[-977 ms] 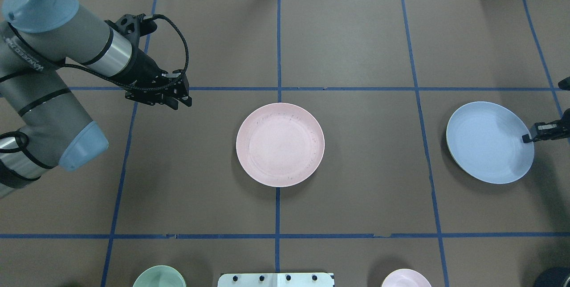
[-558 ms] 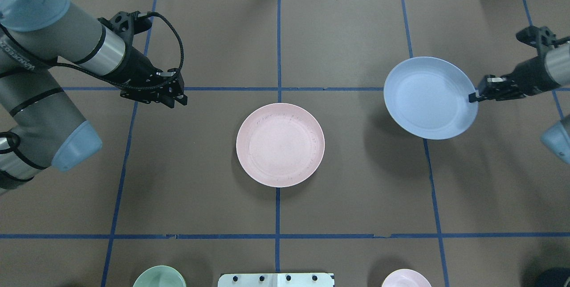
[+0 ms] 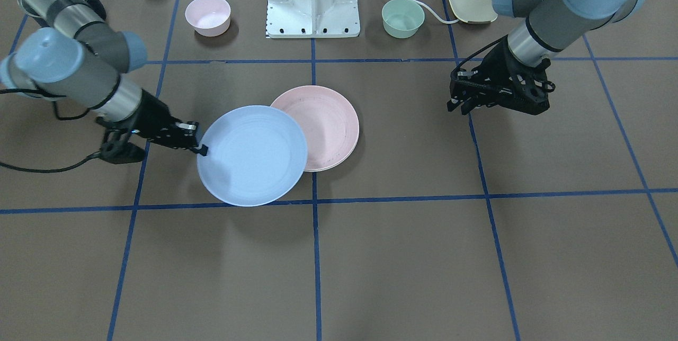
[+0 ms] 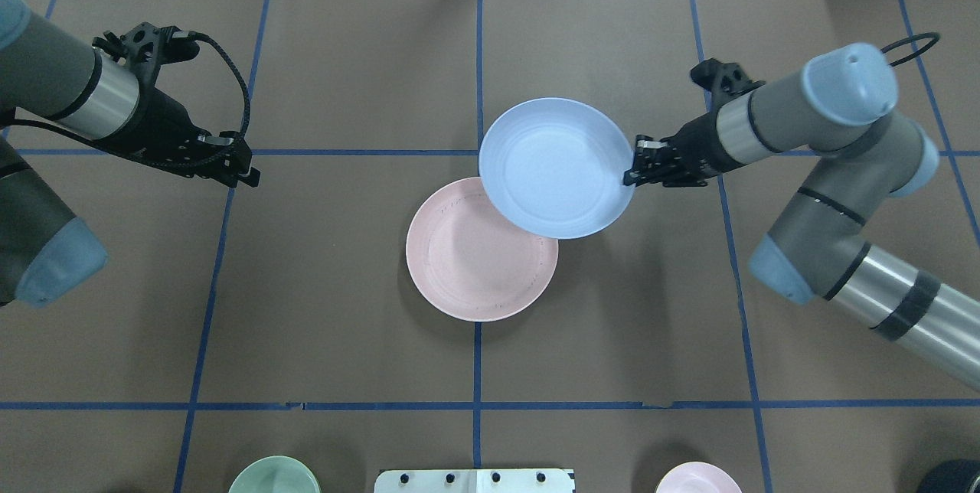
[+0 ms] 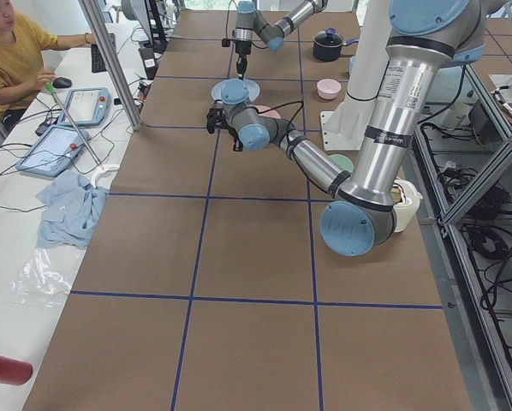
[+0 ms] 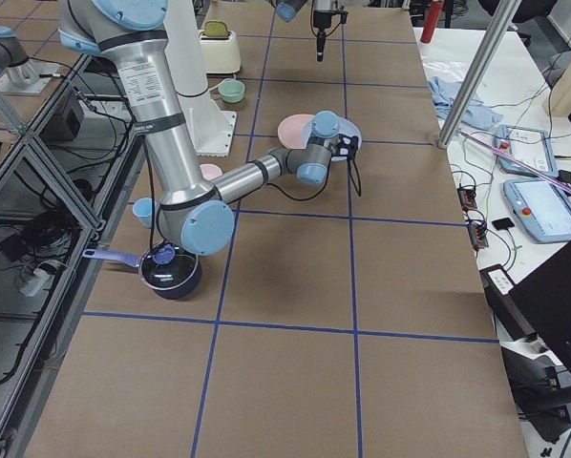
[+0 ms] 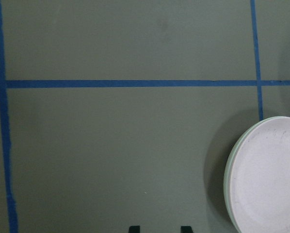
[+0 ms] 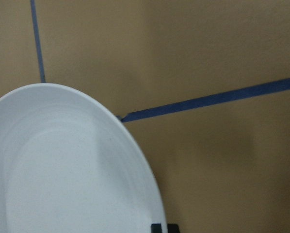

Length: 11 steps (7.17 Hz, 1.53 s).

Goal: Stack three plates with pink and blue
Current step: 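Carry the blue plate over the pink plate and lower it on top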

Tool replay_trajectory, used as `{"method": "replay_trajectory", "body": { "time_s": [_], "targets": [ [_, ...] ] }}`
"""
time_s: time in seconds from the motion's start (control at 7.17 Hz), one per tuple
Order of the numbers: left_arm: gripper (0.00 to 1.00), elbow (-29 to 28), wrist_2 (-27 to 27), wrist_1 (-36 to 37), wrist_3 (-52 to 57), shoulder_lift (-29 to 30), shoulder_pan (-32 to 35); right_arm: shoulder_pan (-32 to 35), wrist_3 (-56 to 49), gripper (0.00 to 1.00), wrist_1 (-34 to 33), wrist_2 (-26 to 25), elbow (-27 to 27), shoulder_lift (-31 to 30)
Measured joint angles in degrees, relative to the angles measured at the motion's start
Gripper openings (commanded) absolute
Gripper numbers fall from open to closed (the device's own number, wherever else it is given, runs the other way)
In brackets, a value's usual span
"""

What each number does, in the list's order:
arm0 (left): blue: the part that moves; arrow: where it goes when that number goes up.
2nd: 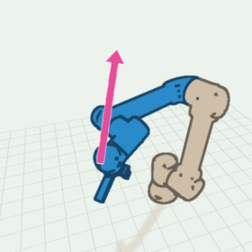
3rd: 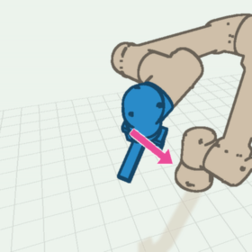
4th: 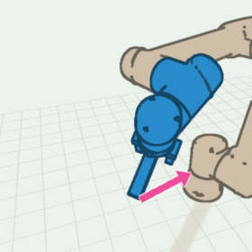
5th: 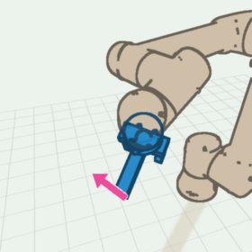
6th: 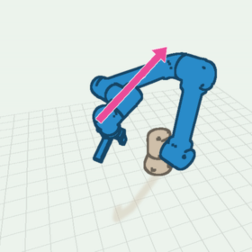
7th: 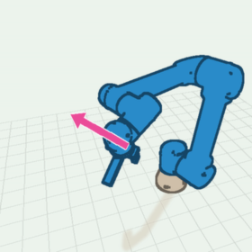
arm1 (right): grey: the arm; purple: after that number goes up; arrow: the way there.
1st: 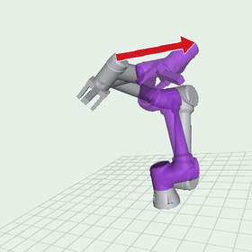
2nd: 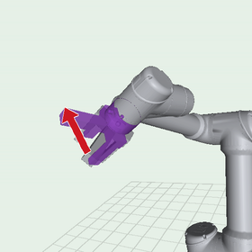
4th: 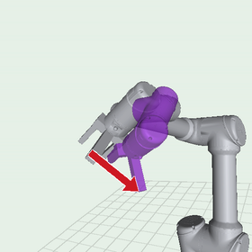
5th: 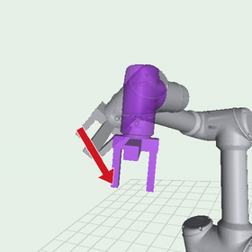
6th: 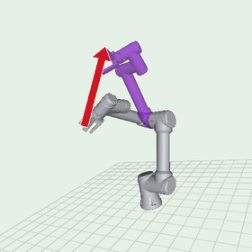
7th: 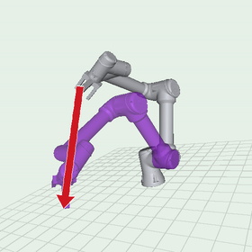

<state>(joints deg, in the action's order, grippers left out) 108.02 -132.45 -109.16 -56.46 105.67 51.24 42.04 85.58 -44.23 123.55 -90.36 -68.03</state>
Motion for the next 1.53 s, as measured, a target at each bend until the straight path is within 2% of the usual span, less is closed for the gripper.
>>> {"method": "replay_trajectory", "body": {
  "time_s": [0.42, 0.84, 1.53],
  "targets": [
    [0.40, -0.3, 0.1, 0.1, 1.7, -0.8, 1.1, -8.4, 4.1, 0.00, -8.4, -7.0, -3.6, 4.0],
    [0.40, -0.8, 0.3, 0.1, 2.3, -0.8, 1.3, -11.5, 4.2, 0.00, -16.2, -9.3, -7.6, 3.9],
    [0.40, -0.9, 0.4, 0.1, 2.3, -0.8, 1.2, -11.7, 3.6, 0.00, -17.5, -11.2, -8.7, 3.2]
  ]
}}
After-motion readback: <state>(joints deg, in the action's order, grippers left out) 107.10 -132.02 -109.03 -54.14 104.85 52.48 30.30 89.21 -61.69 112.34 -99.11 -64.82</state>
